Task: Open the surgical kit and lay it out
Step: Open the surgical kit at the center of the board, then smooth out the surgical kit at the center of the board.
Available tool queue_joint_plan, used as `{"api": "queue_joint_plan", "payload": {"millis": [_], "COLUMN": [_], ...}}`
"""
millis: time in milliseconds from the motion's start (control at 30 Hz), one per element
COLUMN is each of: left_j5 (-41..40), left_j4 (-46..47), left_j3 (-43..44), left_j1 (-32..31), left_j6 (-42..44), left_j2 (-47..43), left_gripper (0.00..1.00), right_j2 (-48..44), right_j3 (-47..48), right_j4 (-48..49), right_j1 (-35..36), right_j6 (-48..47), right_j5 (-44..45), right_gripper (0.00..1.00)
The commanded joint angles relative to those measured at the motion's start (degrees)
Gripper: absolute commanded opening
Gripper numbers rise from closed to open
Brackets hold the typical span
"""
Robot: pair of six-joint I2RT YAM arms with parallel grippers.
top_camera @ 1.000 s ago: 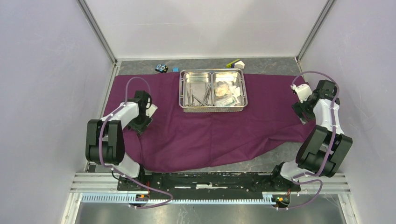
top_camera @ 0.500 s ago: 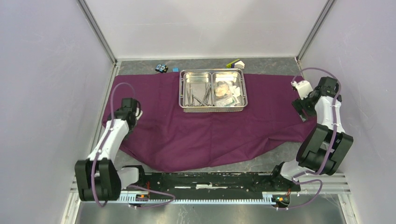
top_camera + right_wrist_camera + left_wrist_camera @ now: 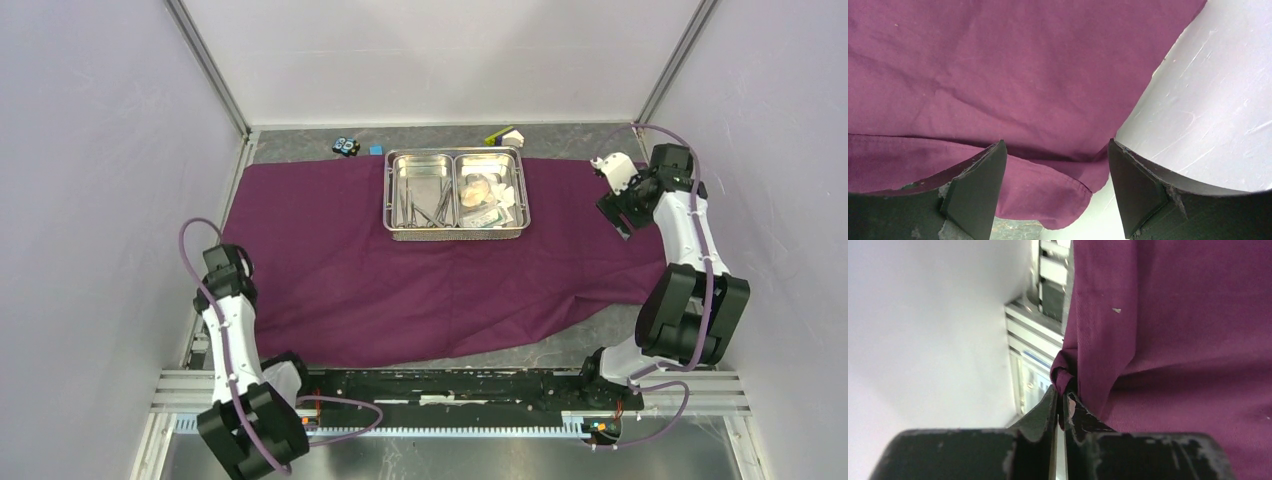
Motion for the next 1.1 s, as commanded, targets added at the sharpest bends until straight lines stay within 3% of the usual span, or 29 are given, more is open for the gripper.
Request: {"api": "queue_joint_plan", "payload": {"millis": [0, 300, 400, 533, 633, 733, 900, 1067], "left_j5": [-1.4, -9.4, -8.5, 5.8, 18.7, 25.5, 29.8, 20.6], "left_j4": [1.0, -5.6, -6.1, -10.5, -11.3, -12.3, -12.7, -5.3], "left_j3": [-5.5, -9.9, -7.8, -0.7, 3.4, 6.6, 7.7, -0.5], "left_j1": [4.4, 5.2, 5.3, 5.2, 5.2, 5.1, 1.6, -6.7], "left_j6": [-0.1, -0.5, -0.5, -3.0, 0.8, 4.8, 7.5, 6.8], "left_j2": [-4.3, -14.4, -15.0, -11.9, -9.6, -5.5, 0.9, 3.4], "left_gripper": [0.16, 0.64, 0.73, 0.77, 0.78, 0.79, 0.86, 0.85], "right_j2": [0.7, 3.1, 4.0, 4.8, 5.5, 6.2, 6.7, 7.2], "right_j3": [2.2, 4.6, 4.9, 4.8, 4.5, 4.7, 5.0, 5.1], "right_j4": [1.1, 1.3, 1.6, 1.8, 1.9, 1.6, 1.6, 1.4], "right_j1": [0.8, 1.6, 1.9, 2.1, 2.1, 2.2, 2.1, 2.1], "right_j6": [0.1, 0.0, -0.1, -0.6, -0.9, -0.9, -0.5, 0.1], "right_j5": [-1.0, -2.5, -3.1, -3.4, -3.2, -3.1, -2.1, -0.6], "right_gripper": [0.80, 0.80, 0.80, 0.80, 0.80, 0.80, 0.80, 0.80]}}
